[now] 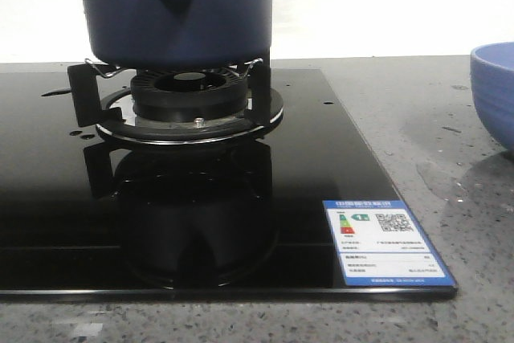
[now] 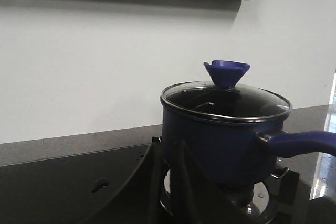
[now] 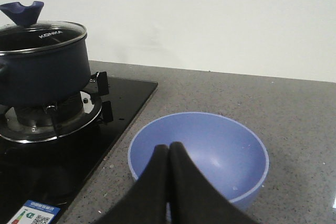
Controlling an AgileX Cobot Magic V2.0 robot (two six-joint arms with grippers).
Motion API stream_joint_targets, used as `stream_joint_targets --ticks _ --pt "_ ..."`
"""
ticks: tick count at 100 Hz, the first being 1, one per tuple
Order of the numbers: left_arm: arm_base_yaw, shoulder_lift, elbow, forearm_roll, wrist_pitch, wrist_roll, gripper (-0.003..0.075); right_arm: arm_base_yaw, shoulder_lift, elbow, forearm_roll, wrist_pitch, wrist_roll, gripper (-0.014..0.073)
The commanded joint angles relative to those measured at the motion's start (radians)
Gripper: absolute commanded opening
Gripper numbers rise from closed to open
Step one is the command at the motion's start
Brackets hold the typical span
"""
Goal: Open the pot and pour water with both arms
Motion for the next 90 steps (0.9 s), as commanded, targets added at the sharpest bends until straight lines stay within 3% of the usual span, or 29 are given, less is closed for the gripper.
stream_joint_targets --ticks 1,71,79,85,90 --pt "-0.001 0.009 -0.026 -0.042 0.024 -0.009 -0.0020 0.002 0.005 -0.020 0.008 -0.065 -0.014 -0.0064" --pt "-0.001 0.013 -0.026 0.010 -0.008 -0.012 -0.0020 0.002 0.005 -0.020 0.008 -0.065 -0.014 -0.0064" --pt "-0.001 0.013 -0.028 0.257 0.027 -0.148 -0.0020 0.002 0.005 -0.020 0.008 -0.065 -0.014 -0.0064" --pt "-0.001 0.013 -0.030 0.539 0.027 -0.454 -0.0020 0.002 0.005 -0.020 0.008 -0.065 -0.014 -0.0064" --pt "-0.001 0.013 -0.030 0.867 0.032 -0.747 -0.0020 0.002 0.005 -0.020 0.008 -0.065 -0.014 -0.0064"
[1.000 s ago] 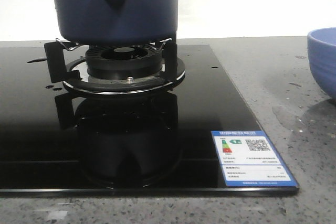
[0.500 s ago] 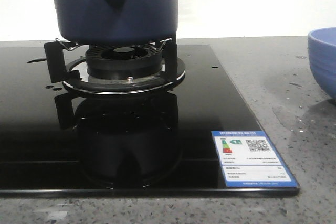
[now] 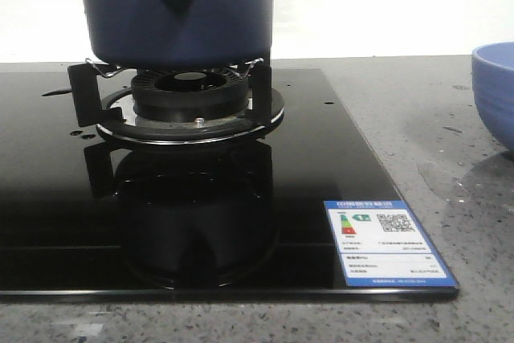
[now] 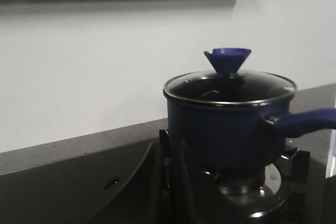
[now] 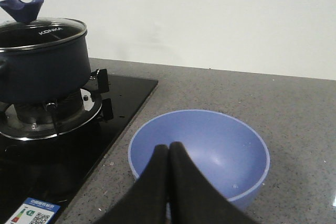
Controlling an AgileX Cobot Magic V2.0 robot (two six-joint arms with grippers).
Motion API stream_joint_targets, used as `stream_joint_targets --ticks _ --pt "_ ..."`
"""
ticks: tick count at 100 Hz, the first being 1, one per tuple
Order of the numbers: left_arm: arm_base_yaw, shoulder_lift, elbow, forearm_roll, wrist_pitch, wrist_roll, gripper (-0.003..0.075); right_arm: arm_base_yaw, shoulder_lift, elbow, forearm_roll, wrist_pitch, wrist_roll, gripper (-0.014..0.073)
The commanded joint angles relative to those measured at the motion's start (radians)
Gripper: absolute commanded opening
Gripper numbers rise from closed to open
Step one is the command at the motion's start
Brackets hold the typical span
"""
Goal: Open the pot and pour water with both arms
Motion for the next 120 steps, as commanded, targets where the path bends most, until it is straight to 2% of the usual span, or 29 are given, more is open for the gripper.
stream_joint_targets --ticks 1,7,9,14,18,28,48,65,71,90,120 --pt "-0.001 0.013 -0.030 0.445 0.024 -0.435 -0.0020 0.002 0.005 -0.020 0.008 -0.072 -0.014 -0.0064" --pt "-0.001 0.013 -0.030 0.801 0.049 -0.785 -0.0020 0.002 0.005 -0.020 0.008 -0.072 -0.014 -0.0064" --pt "-0.001 0.013 -0.030 0.872 0.054 -0.888 -0.0020 0.002 0.005 -0.020 0.008 -0.072 -0.014 -0.0064" --pt "-0.001 0.013 -0.023 1.098 0.064 -1.076 -0.0020 0.002 0.005 -0.020 0.008 -0.072 -0.014 -0.0064" --pt "-0.001 0.008 -0.011 1.198 0.064 -1.178 -0.0020 0.002 0.005 -0.020 0.008 -0.072 -0.014 -0.0064" --pt "0.013 -0.025 0.033 1.352 0.042 -1.287 -0.0020 0.002 0.005 -0.020 0.008 -0.072 -0.014 -0.0064" --pt "0.102 -0.141 0.185 1.369 -0.077 -1.341 -0.0020 0.002 0.005 -0.020 0.008 -0.072 -0.014 -0.0064" --pt "0.184 -0.203 0.294 1.359 -0.088 -1.396 -0.0020 0.002 0.005 -0.020 0.008 -0.072 -0.014 -0.0064" --pt "0.207 -0.217 0.314 1.352 -0.057 -1.405 -0.0020 0.002 0.005 -0.020 0.008 -0.072 -0.014 -0.0064" --pt "0.268 -0.275 0.314 1.352 0.184 -1.405 -0.0020 0.002 0.005 -0.020 0.008 -0.072 -0.014 -0.0064" --pt "0.308 -0.276 0.314 1.352 0.182 -1.405 -0.0020 0.002 0.005 -0.020 0.008 -0.072 -0.014 -0.0064"
